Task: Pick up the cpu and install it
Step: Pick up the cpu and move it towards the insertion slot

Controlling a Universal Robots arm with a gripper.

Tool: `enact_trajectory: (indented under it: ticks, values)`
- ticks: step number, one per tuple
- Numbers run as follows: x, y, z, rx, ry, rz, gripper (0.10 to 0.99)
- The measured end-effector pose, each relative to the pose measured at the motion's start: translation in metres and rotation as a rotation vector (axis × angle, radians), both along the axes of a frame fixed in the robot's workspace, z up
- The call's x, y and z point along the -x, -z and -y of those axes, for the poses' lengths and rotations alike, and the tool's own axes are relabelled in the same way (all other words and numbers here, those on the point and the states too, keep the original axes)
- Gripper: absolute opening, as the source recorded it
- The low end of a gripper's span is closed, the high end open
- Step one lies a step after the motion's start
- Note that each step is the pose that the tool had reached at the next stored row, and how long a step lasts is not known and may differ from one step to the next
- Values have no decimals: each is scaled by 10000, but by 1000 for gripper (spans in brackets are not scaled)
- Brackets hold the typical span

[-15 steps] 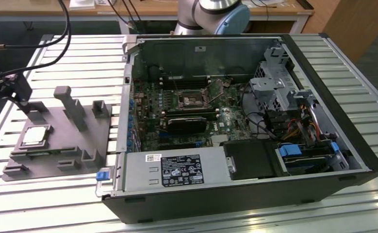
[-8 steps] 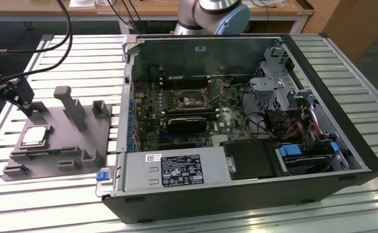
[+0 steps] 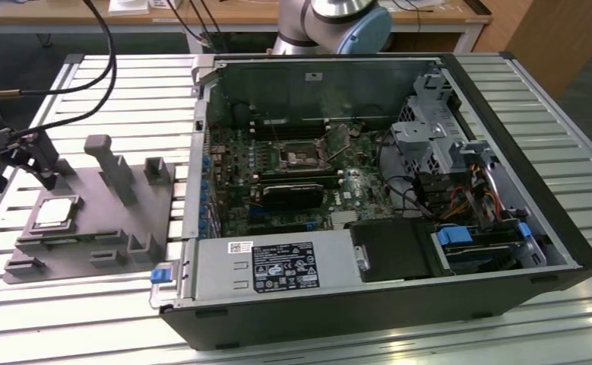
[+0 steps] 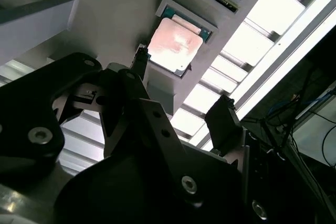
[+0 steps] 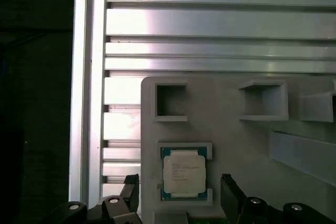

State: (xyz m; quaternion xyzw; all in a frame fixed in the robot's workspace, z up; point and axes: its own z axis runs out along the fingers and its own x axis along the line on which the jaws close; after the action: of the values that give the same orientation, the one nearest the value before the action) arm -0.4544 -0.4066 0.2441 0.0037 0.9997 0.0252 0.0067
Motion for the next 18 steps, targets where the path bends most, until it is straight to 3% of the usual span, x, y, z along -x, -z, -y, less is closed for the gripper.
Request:
enact_trajectory:
  ticks: [7,18]
  values:
    - [-5,73,3,99,-2,-3,722]
    - [-4,126,2,99,1,-2,722]
